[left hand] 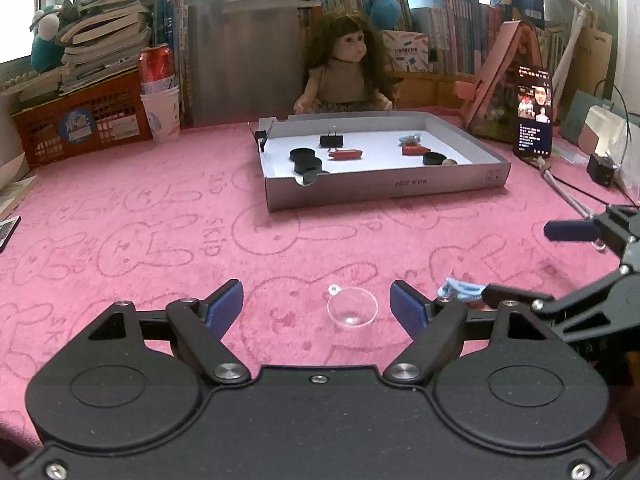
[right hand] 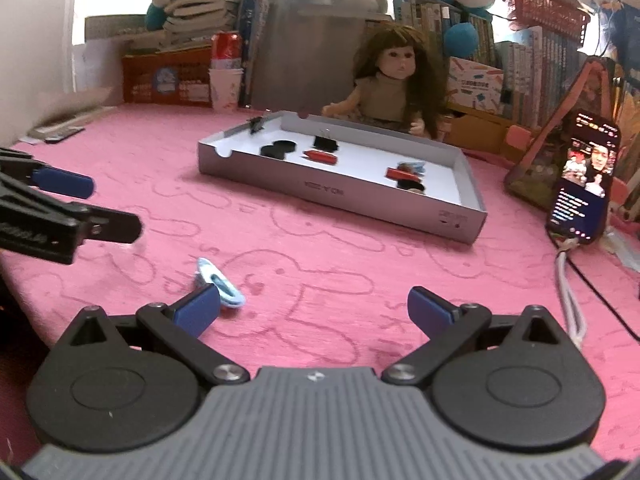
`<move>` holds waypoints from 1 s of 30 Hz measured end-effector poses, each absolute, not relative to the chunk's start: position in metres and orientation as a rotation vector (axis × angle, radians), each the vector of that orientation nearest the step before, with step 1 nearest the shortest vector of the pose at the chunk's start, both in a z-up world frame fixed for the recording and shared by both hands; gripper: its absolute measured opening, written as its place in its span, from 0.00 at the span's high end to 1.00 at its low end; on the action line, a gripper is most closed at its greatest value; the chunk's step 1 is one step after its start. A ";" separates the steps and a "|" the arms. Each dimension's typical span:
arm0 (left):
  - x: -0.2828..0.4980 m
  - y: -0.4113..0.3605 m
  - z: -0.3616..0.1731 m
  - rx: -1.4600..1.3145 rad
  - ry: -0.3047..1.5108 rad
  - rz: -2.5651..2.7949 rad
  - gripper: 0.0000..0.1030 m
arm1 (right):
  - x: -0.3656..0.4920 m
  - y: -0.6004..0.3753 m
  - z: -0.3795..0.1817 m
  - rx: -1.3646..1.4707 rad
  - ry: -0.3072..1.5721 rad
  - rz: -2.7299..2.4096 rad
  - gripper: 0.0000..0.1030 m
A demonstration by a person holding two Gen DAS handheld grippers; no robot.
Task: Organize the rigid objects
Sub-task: 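Grasp the clear plastic dome with the left while the right grasps the blue hair clip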
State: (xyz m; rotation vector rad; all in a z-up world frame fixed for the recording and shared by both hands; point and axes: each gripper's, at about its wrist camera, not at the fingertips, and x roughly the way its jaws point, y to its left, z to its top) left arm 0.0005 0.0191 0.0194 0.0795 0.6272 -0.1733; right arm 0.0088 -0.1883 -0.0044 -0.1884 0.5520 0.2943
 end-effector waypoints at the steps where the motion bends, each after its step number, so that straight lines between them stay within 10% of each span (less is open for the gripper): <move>1: 0.000 0.019 0.018 0.080 0.629 -0.175 0.23 | 0.009 -0.188 -0.005 -0.196 0.553 0.281 0.00; 12: 0.001 0.017 0.010 0.076 0.651 -0.204 0.35 | 0.006 -0.191 -0.006 -0.165 0.562 0.314 0.00; 21: 0.008 0.018 0.007 0.045 0.666 -0.207 0.74 | 0.001 -0.181 -0.006 0.067 0.588 0.328 0.09; 30: 0.006 0.020 0.010 0.085 0.617 -0.186 0.74 | -0.001 -0.169 -0.009 0.165 0.585 0.278 0.27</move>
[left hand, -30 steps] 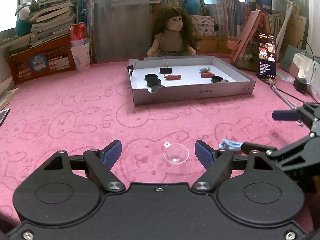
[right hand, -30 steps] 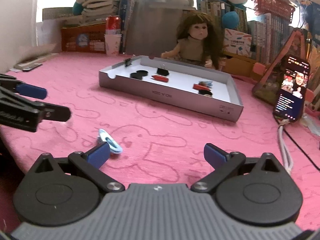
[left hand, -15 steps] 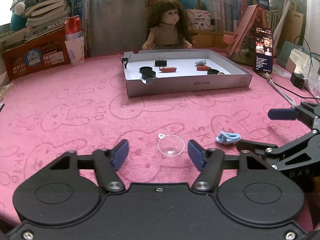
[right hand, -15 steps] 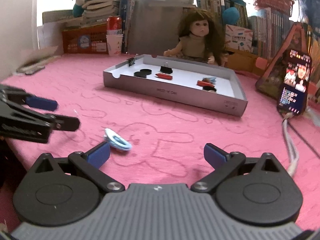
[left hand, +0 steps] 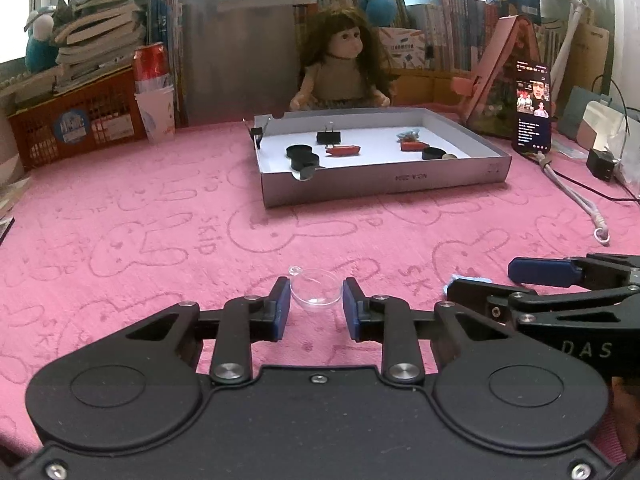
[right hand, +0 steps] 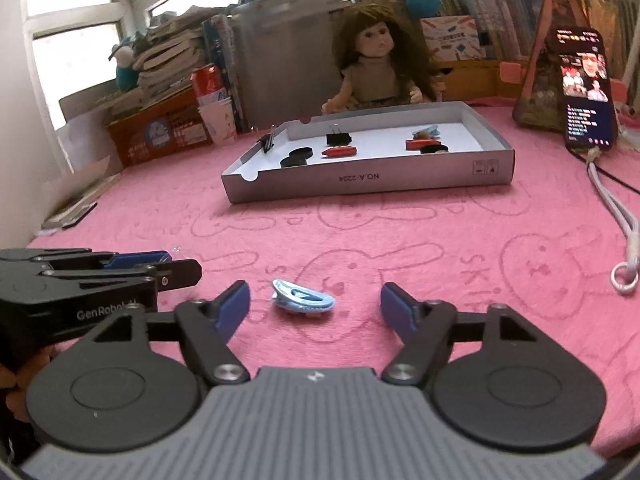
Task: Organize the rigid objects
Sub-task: 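Grasp the clear plastic dome with the left while the right grasps the blue hair clip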
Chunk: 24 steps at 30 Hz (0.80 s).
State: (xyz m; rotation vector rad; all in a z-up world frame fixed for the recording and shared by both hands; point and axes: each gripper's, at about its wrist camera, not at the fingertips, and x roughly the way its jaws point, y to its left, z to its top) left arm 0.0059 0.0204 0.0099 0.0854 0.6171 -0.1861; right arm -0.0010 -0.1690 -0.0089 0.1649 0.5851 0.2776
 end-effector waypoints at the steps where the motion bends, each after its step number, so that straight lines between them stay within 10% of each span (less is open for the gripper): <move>1: 0.006 0.021 0.010 0.080 0.617 -0.184 0.74 | -0.001 -0.167 -0.009 0.168 0.585 0.267 0.28; 11: 0.001 0.025 0.002 0.017 0.619 -0.193 0.74 | -0.007 -0.147 -0.007 0.083 0.591 0.218 0.63; 24: 0.002 0.013 0.001 0.001 0.619 -0.216 0.74 | -0.002 -0.161 -0.005 -0.035 0.578 0.279 0.63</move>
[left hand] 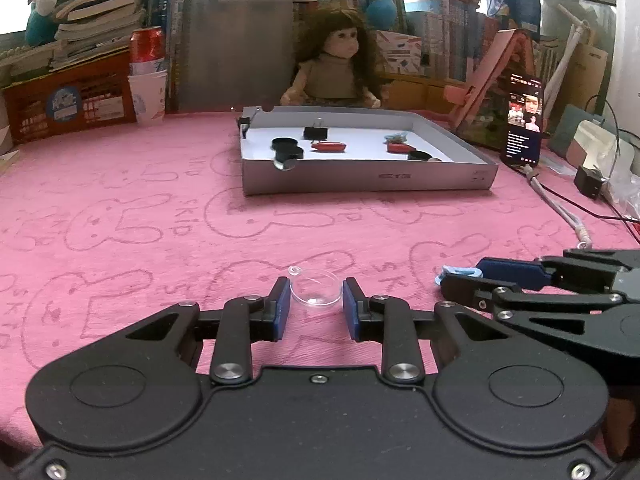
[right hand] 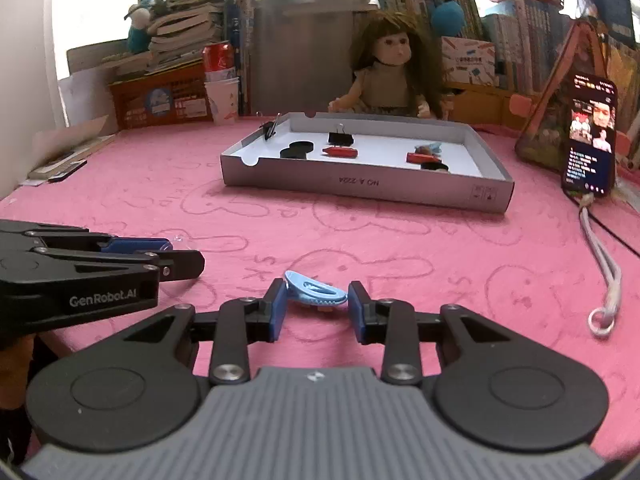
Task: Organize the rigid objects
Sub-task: 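Grasp the clear plastic dome with the left while the right grasps the blue hair clip, then carry the clear dome and blue hair clip toward the tray with both grippers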
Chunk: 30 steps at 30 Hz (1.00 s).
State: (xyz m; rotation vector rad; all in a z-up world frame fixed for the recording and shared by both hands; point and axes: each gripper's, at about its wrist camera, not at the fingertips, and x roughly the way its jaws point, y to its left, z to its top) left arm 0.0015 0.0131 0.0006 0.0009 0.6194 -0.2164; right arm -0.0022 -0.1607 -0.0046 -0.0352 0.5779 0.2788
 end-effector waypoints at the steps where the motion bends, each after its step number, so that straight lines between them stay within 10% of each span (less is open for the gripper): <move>1: 0.002 0.011 0.001 0.003 0.619 -0.216 0.74 | 0.000 -0.164 -0.005 -0.046 0.578 0.289 0.63; 10: 0.002 0.002 -0.002 0.004 0.608 -0.200 0.72 | 0.013 -0.189 -0.004 -0.105 0.543 0.297 0.61; 15: 0.003 0.000 -0.004 0.017 0.600 -0.181 0.64 | 0.012 -0.195 -0.006 -0.016 0.524 0.312 0.36; 30: 0.007 -0.007 -0.011 0.066 0.567 -0.136 0.56 | 0.011 -0.187 -0.026 0.087 0.444 0.128 0.23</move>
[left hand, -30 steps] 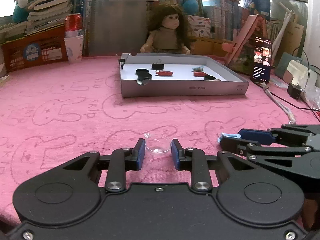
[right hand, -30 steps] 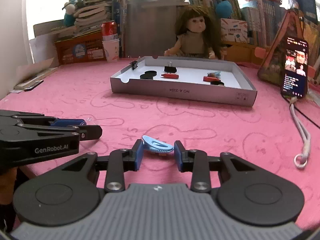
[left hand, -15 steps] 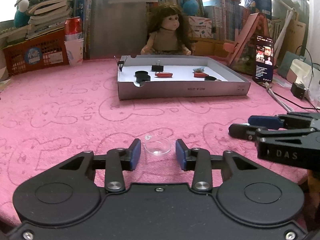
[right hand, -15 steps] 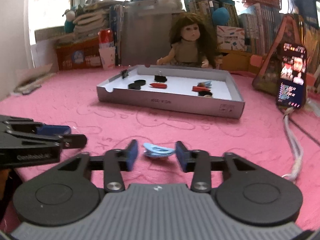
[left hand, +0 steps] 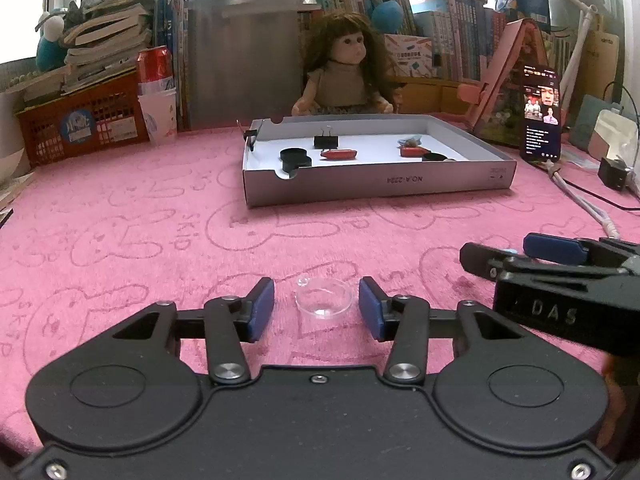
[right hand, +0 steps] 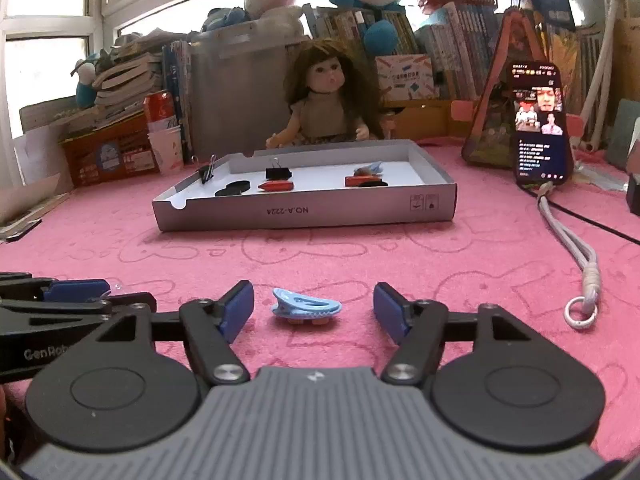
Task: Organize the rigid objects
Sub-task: 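Carry the clear dome and blue hair clip toward the tray with both grippers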
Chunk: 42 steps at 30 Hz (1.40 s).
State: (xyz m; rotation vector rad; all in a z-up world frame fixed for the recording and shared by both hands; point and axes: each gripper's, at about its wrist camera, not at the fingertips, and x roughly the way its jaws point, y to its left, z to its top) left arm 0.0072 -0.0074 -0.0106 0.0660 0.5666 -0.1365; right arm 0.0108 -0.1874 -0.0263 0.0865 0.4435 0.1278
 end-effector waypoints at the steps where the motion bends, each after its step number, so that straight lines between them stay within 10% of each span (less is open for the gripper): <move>1: 0.007 -0.008 -0.011 0.067 0.565 -0.136 0.56 | 0.010 -0.185 -0.028 0.077 0.438 0.121 0.23; 6: 0.008 -0.008 -0.012 0.068 0.558 -0.137 0.57 | 0.009 -0.178 -0.030 0.055 0.428 0.092 0.26; 13: 0.008 -0.009 -0.011 0.071 0.556 -0.141 0.68 | 0.007 -0.179 -0.029 0.045 0.429 0.086 0.57; 42: 0.061 -0.012 0.018 -0.008 0.584 -0.123 0.74 | 0.041 -0.187 -0.004 0.049 0.432 0.130 0.58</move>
